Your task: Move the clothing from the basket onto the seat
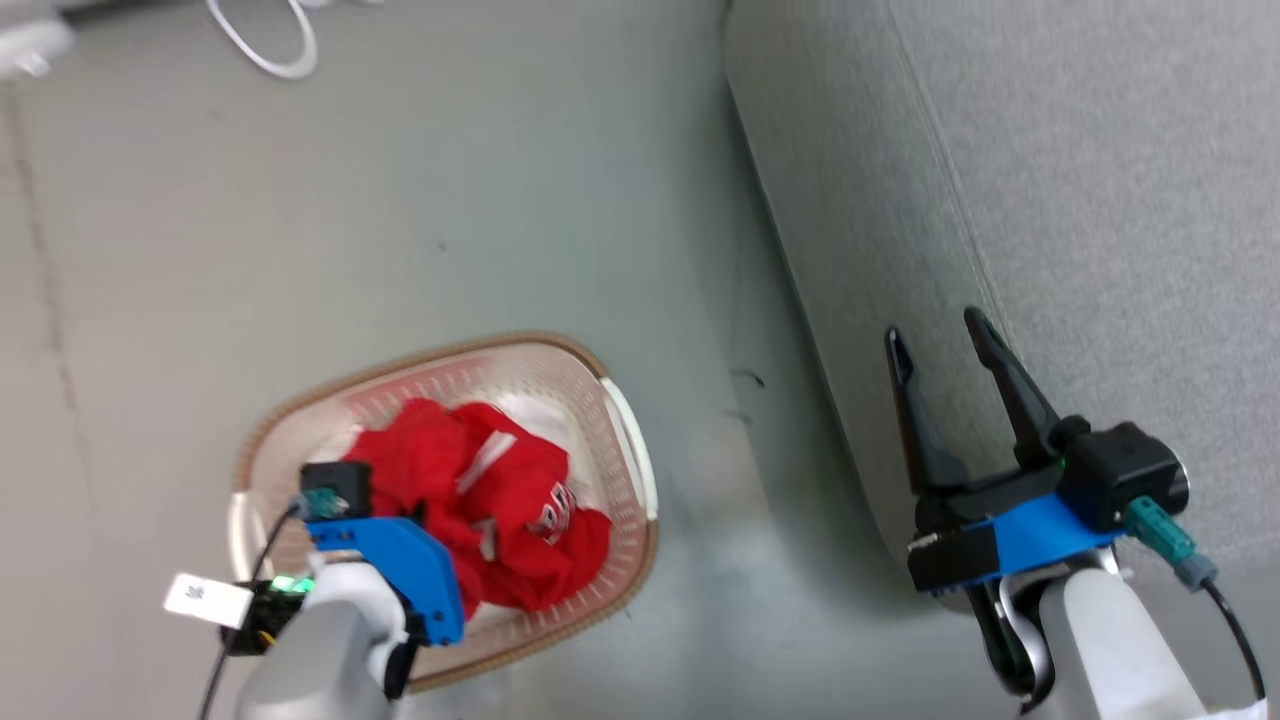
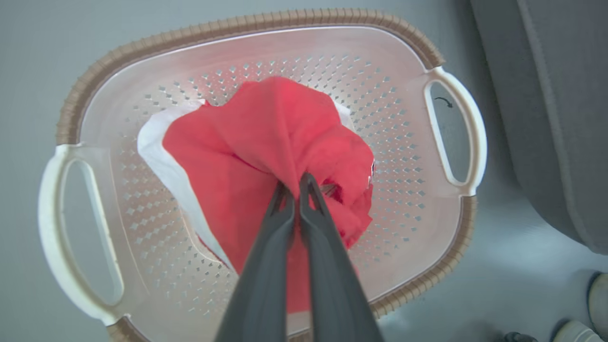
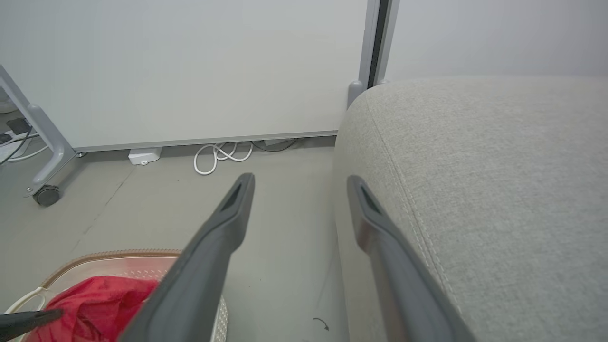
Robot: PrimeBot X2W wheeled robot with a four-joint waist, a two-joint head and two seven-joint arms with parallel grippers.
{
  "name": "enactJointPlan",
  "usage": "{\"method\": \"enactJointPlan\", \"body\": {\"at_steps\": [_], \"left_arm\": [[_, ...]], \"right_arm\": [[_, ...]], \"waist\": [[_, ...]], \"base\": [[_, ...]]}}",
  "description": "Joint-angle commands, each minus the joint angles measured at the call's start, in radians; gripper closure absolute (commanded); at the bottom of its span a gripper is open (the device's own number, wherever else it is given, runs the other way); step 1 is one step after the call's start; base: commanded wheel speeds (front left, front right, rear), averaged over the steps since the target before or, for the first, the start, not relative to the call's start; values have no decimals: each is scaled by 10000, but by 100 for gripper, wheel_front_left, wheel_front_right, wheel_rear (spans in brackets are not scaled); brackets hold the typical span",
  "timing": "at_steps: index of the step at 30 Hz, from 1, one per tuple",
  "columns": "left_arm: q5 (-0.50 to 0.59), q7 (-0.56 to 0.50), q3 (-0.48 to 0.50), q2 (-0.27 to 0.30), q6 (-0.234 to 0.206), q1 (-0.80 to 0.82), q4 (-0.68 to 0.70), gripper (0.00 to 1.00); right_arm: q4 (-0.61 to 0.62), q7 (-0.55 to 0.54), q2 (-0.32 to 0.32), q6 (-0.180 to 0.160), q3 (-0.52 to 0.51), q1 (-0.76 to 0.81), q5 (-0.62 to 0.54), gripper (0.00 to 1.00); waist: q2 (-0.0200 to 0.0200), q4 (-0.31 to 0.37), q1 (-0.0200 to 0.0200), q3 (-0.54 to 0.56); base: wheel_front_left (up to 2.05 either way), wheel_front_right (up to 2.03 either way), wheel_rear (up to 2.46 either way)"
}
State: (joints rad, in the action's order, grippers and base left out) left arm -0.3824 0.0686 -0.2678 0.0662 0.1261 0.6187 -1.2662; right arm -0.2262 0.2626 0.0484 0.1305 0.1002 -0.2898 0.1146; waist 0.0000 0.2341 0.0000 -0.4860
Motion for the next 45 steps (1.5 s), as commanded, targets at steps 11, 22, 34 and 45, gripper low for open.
{"method": "enactJointPlan", "body": {"at_steps": [11,22,34,45], "left_arm": [[-2795,857,-2312,-153,41,-1615,2548,100],[-4369,799,-3248,-147,43,-1688,5599,100],[-4341,696,-3954,-150,43,-536,6633,100],[-4627,734,-4621,-152,-230,379,6675,100]], "right_arm": [[-231,-234,35,5,-257,911,-387,0],[308,-821,34,5,-359,1750,-511,0],[530,-1082,34,5,-229,2115,-486,0],[559,-1205,34,5,90,2179,-398,0]], "waist": [[0,-1067,0,2644],[0,-1233,0,3843],[0,-1470,0,4290],[0,-1540,0,4524]], "base": [[0,0,0],[0,0,0],[0,0,0],[0,0,0]]}}
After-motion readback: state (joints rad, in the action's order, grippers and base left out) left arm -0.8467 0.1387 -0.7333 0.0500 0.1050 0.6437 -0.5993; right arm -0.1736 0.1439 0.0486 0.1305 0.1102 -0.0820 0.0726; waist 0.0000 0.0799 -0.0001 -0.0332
